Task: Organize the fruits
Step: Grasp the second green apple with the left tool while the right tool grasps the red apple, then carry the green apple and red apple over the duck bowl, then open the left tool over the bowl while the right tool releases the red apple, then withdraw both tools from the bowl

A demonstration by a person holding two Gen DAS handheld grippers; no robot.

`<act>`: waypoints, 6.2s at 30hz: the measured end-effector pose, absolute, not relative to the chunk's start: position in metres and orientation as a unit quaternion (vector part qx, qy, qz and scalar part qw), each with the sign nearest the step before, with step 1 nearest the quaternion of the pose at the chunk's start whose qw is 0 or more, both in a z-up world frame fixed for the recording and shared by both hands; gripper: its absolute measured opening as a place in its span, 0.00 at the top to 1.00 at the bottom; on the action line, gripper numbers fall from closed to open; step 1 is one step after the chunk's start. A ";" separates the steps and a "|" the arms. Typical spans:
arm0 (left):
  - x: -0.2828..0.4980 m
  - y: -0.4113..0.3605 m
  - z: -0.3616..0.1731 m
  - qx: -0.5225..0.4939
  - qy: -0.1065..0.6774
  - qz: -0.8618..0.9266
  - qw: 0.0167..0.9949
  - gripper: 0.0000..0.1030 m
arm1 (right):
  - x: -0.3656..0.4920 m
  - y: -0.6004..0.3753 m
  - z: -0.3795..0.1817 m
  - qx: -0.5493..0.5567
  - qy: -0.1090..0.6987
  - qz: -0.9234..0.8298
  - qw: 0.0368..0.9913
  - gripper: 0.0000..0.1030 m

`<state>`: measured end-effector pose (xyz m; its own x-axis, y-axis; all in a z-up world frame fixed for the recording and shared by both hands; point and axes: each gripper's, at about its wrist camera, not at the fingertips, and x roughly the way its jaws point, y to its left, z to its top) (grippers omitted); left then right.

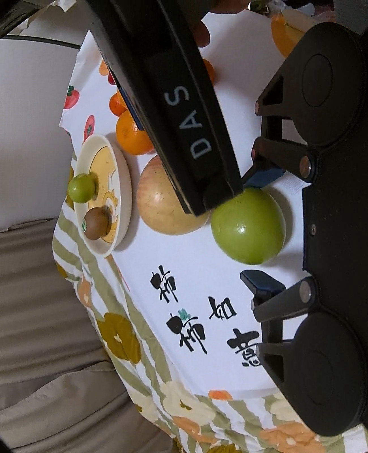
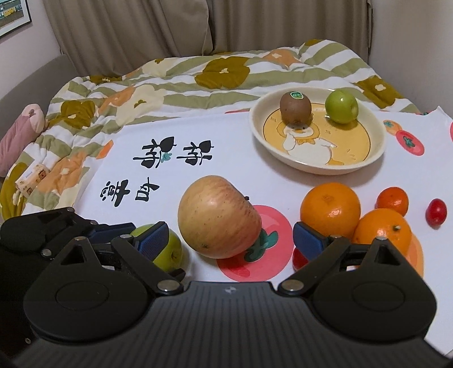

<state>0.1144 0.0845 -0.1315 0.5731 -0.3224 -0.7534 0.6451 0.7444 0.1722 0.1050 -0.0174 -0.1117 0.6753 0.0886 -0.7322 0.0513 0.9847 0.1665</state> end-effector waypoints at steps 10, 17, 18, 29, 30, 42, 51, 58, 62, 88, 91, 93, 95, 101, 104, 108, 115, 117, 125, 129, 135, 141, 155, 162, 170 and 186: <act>0.115 0.087 -0.133 0.212 0.366 -0.287 0.859 0.40 | 0.114 -0.014 -0.119 0.080 0.413 0.018 0.907 0.00; 0.111 0.094 -0.133 0.203 0.370 -0.273 0.865 0.40 | 0.122 -0.014 -0.123 0.079 0.412 0.027 0.907 0.00; 0.111 0.096 -0.133 0.198 0.372 -0.270 0.866 0.40 | 0.124 -0.014 -0.124 0.080 0.413 0.030 0.907 0.00; 0.109 0.127 -0.120 0.141 0.380 -0.219 0.888 0.40 | 0.140 -0.015 -0.135 0.087 0.430 0.051 0.897 0.00; 0.109 0.129 -0.118 0.135 0.379 -0.215 0.890 0.40 | 0.141 -0.015 -0.136 0.088 0.432 0.053 0.896 0.03; 0.103 0.136 -0.100 0.100 0.367 -0.192 0.905 0.40 | 0.145 -0.014 -0.136 0.076 0.437 0.069 0.894 0.13; 0.096 0.132 -0.082 0.093 0.352 -0.174 0.915 0.40 | 0.139 -0.023 -0.114 0.073 0.419 0.084 0.901 0.13; 0.088 0.123 -0.064 0.081 0.345 -0.155 0.922 0.40 | 0.129 -0.035 -0.092 0.074 0.403 0.103 0.906 0.13; 0.085 0.113 -0.051 0.076 0.339 -0.147 0.926 0.40 | 0.122 -0.050 -0.075 0.073 0.392 0.108 0.911 0.13; 0.132 -0.021 -0.023 0.059 0.327 -0.135 0.933 0.40 | 0.159 -0.217 -0.042 0.049 0.368 0.109 0.922 0.13; 0.146 -0.037 -0.031 0.062 0.333 -0.137 0.931 0.40 | 0.173 -0.233 -0.049 0.045 0.371 0.111 0.921 0.13; 0.155 -0.047 -0.037 0.063 0.339 -0.139 0.928 0.40 | 0.181 -0.242 -0.054 0.043 0.373 0.114 0.920 0.13; 0.165 -0.055 -0.044 0.066 0.346 -0.141 0.925 0.40 | 0.191 -0.249 -0.059 0.039 0.376 0.117 0.919 0.13; 0.195 -0.074 -0.072 0.071 0.379 -0.141 0.912 0.40 | 0.214 -0.261 -0.075 0.035 0.386 0.129 0.913 0.13; 0.204 -0.083 -0.082 0.080 0.391 -0.141 0.906 0.40 | 0.223 -0.265 -0.082 0.037 0.391 0.134 0.910 0.13; 0.212 -0.094 -0.092 0.095 0.407 -0.145 0.897 0.40 | 0.232 -0.265 -0.088 0.036 0.395 0.138 0.908 0.13; 0.215 -0.103 -0.103 0.118 0.426 -0.150 0.884 0.40 | 0.239 -0.266 -0.095 0.034 0.404 0.143 0.903 0.13; 0.214 -0.103 -0.104 0.118 0.432 -0.152 0.881 0.39 | 0.240 -0.266 -0.095 0.035 0.405 0.142 0.902 0.13; 0.207 -0.089 -0.081 0.087 0.399 -0.151 0.900 0.07 | 0.243 -0.264 -0.095 0.039 0.404 0.145 0.902 0.13; 0.199 -0.085 -0.075 0.098 0.396 -0.145 0.902 0.07 | 0.242 -0.258 -0.094 0.042 0.404 0.147 0.902 0.13; 0.191 -0.074 -0.075 0.081 0.405 -0.136 0.901 0.07 | 0.241 -0.245 -0.095 0.039 0.406 0.158 0.899 0.13; 0.179 -0.065 -0.077 0.069 0.413 -0.120 0.900 0.07 | 0.241 -0.233 -0.102 0.036 0.411 0.171 0.895 0.13; 0.167 -0.048 -0.076 0.056 0.415 -0.080 0.905 0.07 | 0.245 -0.224 -0.119 0.036 0.419 0.183 0.888 0.13; 0.161 -0.048 -0.071 0.053 0.411 -0.068 0.908 0.07 | 0.231 -0.225 -0.101 0.016 0.372 0.184 0.910 0.00; 0.151 -0.049 -0.062 0.043 0.404 -0.055 0.912 0.07 | 0.221 -0.228 -0.091 0.020 0.375 0.185 0.908 0.00; 0.101 -0.031 -0.012 0.037 0.341 -0.075 0.936 0.07 | 0.144 -0.239 -0.025 0.029 0.338 0.118 0.933 0.00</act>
<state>0.1015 -0.0315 -0.0122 0.7567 -0.1149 -0.6436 0.1650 0.9861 0.0180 0.1438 -0.2386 -0.0254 0.7443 0.2400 -0.6232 -0.2004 0.9705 0.1344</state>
